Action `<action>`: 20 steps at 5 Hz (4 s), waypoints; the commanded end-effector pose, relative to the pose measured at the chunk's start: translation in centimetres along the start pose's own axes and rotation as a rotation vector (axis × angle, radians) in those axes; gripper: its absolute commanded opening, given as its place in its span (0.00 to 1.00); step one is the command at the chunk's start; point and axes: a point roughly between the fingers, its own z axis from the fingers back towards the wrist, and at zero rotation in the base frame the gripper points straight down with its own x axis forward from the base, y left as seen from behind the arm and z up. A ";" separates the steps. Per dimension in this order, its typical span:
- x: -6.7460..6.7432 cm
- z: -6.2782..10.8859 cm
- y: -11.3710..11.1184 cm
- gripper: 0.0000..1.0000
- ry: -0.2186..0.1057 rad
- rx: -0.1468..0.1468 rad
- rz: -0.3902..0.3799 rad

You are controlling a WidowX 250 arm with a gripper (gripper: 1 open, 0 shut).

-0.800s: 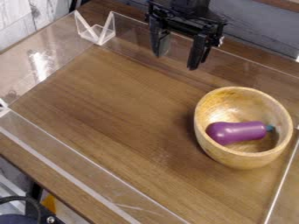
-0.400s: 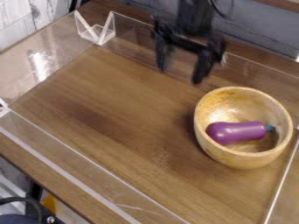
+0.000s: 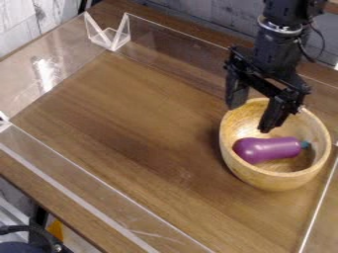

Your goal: Remove the purple eggplant from inside the brown bowl and put it on the table

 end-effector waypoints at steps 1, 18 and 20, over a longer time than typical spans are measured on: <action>0.1 0.5 -0.9 1.00 -0.024 0.003 -0.115; 2.9 -2.7 0.8 1.00 -0.094 -0.078 -0.291; 3.6 -2.8 1.7 1.00 -0.082 -0.085 -0.179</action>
